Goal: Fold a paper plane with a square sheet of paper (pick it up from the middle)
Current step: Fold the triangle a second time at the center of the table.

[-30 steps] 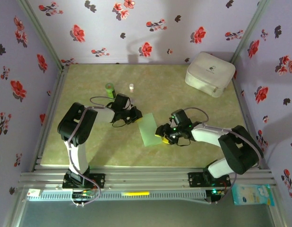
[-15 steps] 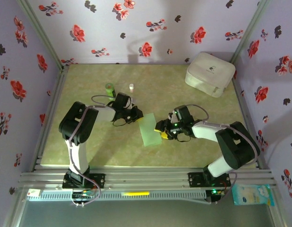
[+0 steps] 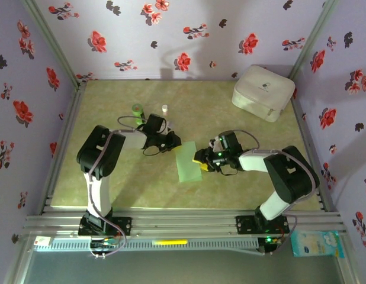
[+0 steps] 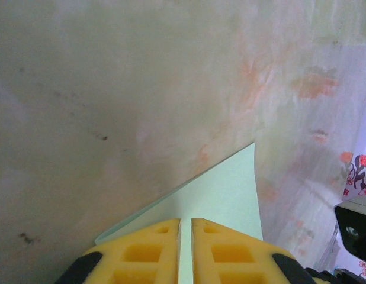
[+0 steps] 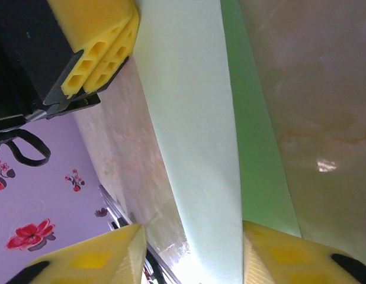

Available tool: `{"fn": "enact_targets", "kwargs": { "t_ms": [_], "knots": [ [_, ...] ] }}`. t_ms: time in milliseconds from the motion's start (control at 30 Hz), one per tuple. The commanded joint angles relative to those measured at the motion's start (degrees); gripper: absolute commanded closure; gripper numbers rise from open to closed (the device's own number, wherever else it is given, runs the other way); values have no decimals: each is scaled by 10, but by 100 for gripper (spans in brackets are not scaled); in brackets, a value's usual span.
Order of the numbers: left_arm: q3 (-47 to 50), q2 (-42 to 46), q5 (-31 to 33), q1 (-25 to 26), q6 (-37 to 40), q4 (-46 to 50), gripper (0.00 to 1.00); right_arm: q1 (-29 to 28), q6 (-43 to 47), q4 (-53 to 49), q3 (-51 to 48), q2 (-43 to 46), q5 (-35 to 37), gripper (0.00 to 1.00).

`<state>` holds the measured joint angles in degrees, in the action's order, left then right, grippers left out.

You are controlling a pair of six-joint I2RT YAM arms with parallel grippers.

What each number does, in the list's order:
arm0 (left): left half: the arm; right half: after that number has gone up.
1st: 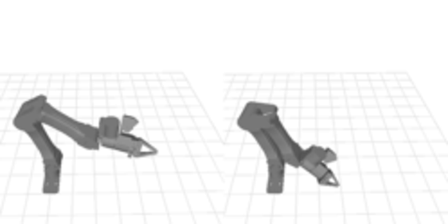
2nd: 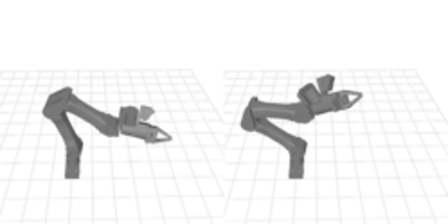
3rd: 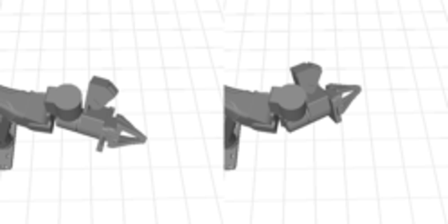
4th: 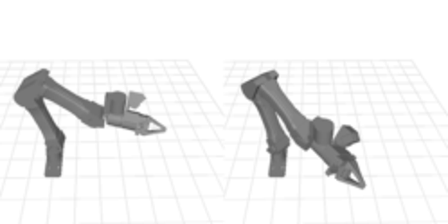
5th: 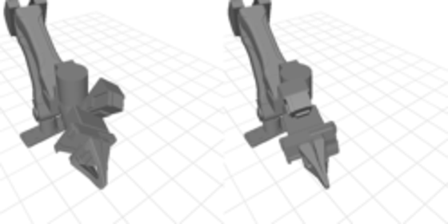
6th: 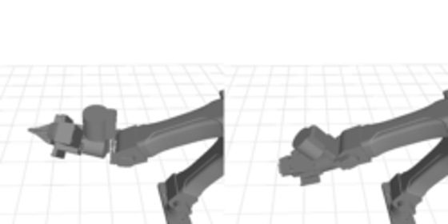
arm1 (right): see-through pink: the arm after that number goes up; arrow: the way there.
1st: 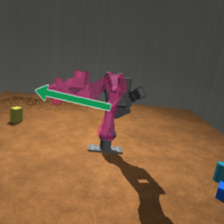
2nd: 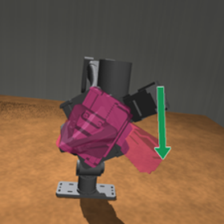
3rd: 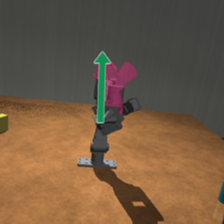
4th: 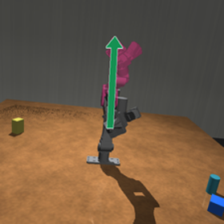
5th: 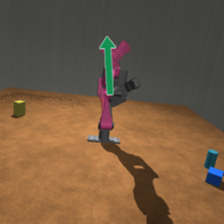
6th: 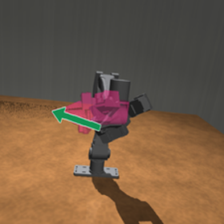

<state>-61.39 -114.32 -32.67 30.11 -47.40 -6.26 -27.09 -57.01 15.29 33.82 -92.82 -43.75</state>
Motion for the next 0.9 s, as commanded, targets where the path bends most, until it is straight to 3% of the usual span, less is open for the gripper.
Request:
{"fn": "enact_targets", "kwargs": {
  "t_ms": [0, 167, 433, 667, 867],
  "knots": [
    [-19, -13, 0, 6, 26, 22, 86, 5, -6, 26, -2, -15, -9, 66],
    [-30, 7, 0, 8, 36, 40, 84, 6, -19, 50, -6, -25, -2, 77],
    [-9, 101, 41, 11, 53, 63, 61, 6, -42, 79, -15, -31, 14, 91],
    [31, 179, 93, 27, 85, 75, 57, 6, -67, 98, -19, -25, 53, 99],
    [91, 241, 164, 57, 122, 39, 56, 6, -126, 140, -41, -17, 111, 99]
  ]
}}
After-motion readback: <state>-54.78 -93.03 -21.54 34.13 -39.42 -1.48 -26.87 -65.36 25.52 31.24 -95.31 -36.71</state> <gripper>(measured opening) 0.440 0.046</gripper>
